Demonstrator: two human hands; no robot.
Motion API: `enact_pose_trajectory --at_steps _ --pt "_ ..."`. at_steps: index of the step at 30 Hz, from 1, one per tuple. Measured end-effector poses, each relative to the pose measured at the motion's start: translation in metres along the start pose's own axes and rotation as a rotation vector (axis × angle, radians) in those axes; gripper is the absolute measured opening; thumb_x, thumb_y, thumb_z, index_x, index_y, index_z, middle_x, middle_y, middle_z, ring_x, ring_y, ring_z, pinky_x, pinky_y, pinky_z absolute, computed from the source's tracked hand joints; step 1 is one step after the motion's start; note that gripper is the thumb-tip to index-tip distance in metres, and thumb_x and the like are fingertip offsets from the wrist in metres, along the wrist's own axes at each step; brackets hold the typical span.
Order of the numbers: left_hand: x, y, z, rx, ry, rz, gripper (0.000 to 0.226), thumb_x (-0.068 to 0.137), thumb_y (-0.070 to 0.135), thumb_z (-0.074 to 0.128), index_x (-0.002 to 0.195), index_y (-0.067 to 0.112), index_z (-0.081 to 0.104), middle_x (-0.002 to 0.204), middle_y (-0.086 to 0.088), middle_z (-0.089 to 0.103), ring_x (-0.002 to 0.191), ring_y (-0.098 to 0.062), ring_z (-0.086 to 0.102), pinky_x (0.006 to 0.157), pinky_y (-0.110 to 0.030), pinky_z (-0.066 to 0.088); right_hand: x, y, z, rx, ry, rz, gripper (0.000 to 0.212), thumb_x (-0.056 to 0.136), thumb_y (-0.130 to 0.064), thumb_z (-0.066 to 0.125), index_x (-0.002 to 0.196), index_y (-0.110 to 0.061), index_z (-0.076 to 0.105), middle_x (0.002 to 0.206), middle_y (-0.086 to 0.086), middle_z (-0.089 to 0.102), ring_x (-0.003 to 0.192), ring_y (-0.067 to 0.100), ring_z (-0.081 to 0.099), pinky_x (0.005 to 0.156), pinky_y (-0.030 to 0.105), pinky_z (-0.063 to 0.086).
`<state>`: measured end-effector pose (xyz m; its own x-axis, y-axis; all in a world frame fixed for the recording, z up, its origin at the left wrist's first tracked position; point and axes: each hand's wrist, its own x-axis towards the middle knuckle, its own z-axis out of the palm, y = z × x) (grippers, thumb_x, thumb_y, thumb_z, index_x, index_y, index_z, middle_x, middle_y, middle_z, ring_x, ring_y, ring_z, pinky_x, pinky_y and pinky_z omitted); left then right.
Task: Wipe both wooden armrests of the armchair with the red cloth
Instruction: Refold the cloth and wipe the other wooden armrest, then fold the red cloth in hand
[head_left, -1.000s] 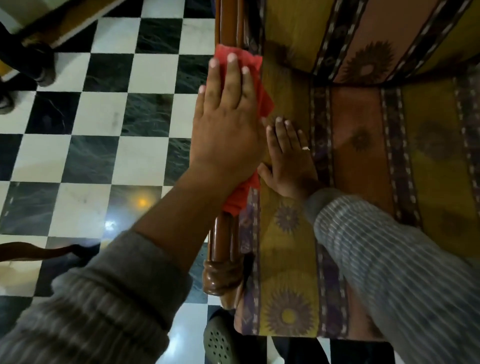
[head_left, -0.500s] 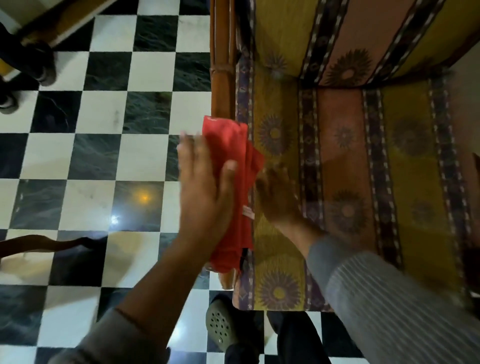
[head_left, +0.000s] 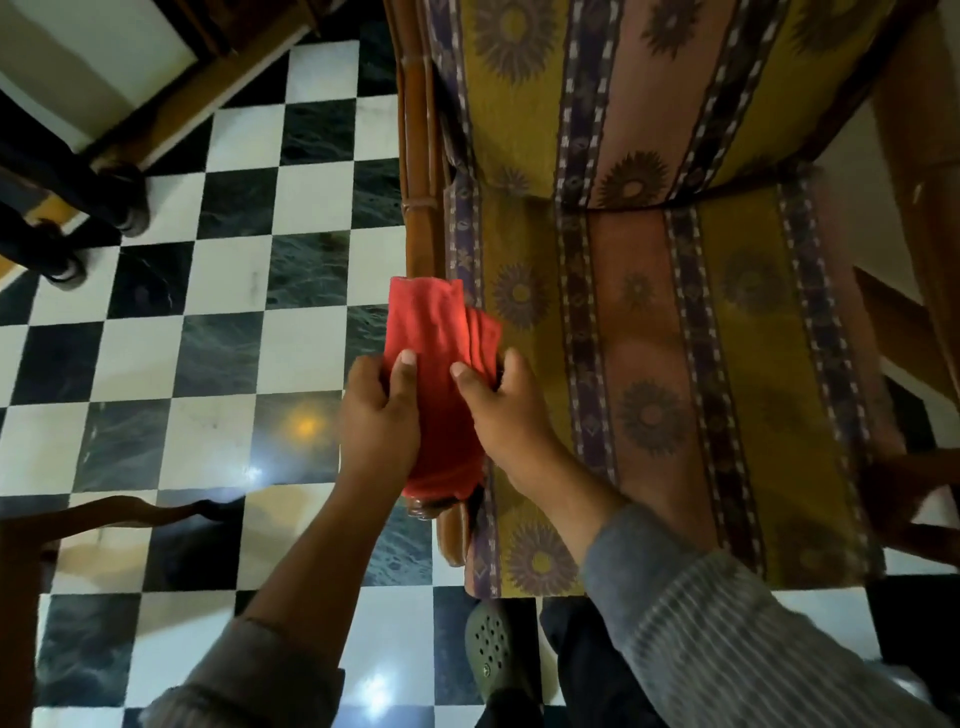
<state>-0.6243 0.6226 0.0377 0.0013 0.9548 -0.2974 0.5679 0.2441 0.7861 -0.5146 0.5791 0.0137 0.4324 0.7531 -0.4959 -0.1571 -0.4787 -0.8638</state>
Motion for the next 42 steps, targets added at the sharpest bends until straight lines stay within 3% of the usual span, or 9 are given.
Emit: enact_pose_trajectory --at_steps 10,12,15,19,22,27,31,37,42 --pt "-0.096 0.06 0.043 -0.059 -0.324 0.176 0.024 0.101 0.038 0.051 0.115 0.019 0.047 0.111 -0.001 0.059 0.097 -0.012 0.059 0.092 -0.03 0.047 -0.094 -0.019 -0.117 -0.015 0.28 -0.139 0.045 0.095 -0.032 0.061 0.137 -0.021 0.051 0.132 -0.003 0.061 0.117 0.006 0.057 0.099 0.023 0.046" --pt "-0.121 0.079 0.068 -0.016 -0.392 0.276 0.02 0.101 0.034 0.052 0.113 0.021 0.044 0.107 0.005 0.056 0.092 0.0 0.054 0.087 -0.011 0.04 -0.116 -0.016 -0.157 -0.047 0.34 -0.135 0.048 0.096 -0.037 0.058 0.141 -0.025 0.047 0.139 -0.004 0.056 0.122 0.005 0.054 0.099 0.02 0.044" --pt "-0.164 0.11 0.112 -0.001 -0.526 0.383 0.028 0.101 0.032 0.053 0.125 0.019 0.046 0.11 0.011 0.053 0.098 -0.005 0.054 0.086 -0.021 0.04 -0.151 -0.008 -0.221 -0.057 0.491 -0.122 0.05 0.095 -0.043 0.057 0.142 -0.031 0.045 0.136 -0.014 0.054 0.11 -0.011 0.051 0.086 0.007 0.038" --pt "-0.224 0.143 0.173 0.013 -0.72 0.513 0.039 0.101 0.032 0.053 0.134 0.014 0.045 0.113 0.013 0.054 0.102 -0.001 0.055 0.087 -0.012 0.041 -0.203 0.012 -0.294 0.044 0.702 -0.13 0.048 0.097 -0.037 0.059 0.142 -0.03 0.045 0.139 -0.008 0.054 0.123 0.008 0.053 0.104 0.033 0.045" --pt "-0.283 0.157 0.231 0.064 -0.887 0.585 0.044 0.1 0.036 0.053 0.139 0.017 0.043 0.122 0.008 0.05 0.109 -0.009 0.053 0.092 -0.026 0.041 -0.246 0.042 -0.351 0.124 0.836 -0.115 0.044 0.101 -0.03 0.053 0.143 -0.027 0.044 0.14 -0.004 0.055 0.125 0.013 0.054 0.108 0.043 0.046" --pt "-0.373 0.158 0.321 0.107 -1.124 0.652 0.026 0.102 0.032 0.05 0.127 0.029 0.043 0.107 0.022 0.053 0.087 0.019 0.057 0.066 -0.001 0.045 -0.301 0.106 -0.431 0.231 1.015 -0.082 0.046 0.102 -0.027 0.05 0.148 -0.03 0.04 0.14 -0.011 0.054 0.122 0.001 0.053 0.1 0.026 0.048" --pt "-0.433 0.153 0.374 0.152 -1.269 0.65 0.032 0.104 0.03 0.046 0.136 0.026 0.043 0.115 0.017 0.054 0.101 0.001 0.058 0.084 -0.02 0.05 -0.329 0.153 -0.476 0.299 1.131 -0.009 0.049 0.102 -0.034 0.048 0.149 -0.032 0.036 0.144 -0.013 0.051 0.125 0.002 0.052 0.099 0.025 0.047" --pt "-0.522 0.139 0.492 0.291 -1.476 0.651 0.03 0.105 0.03 0.043 0.135 0.034 0.04 0.11 0.027 0.051 0.1 0.006 0.055 0.081 -0.012 0.044 -0.352 0.233 -0.568 0.368 1.261 0.085 0.058 0.103 -0.025 0.048 0.155 -0.029 0.024 0.153 -0.005 0.043 0.137 0.015 0.046 0.112 0.046 0.043" --pt "-0.562 0.103 0.581 0.462 -1.565 0.717 0.032 0.105 0.025 0.045 0.133 0.041 0.041 0.105 0.024 0.055 0.095 0.005 0.058 0.074 -0.014 0.045 -0.347 0.313 -0.617 0.356 1.336 0.171 0.064 0.102 -0.021 0.05 0.156 -0.029 0.016 0.154 -0.008 0.038 0.135 0.011 0.043 0.113 0.038 0.04"
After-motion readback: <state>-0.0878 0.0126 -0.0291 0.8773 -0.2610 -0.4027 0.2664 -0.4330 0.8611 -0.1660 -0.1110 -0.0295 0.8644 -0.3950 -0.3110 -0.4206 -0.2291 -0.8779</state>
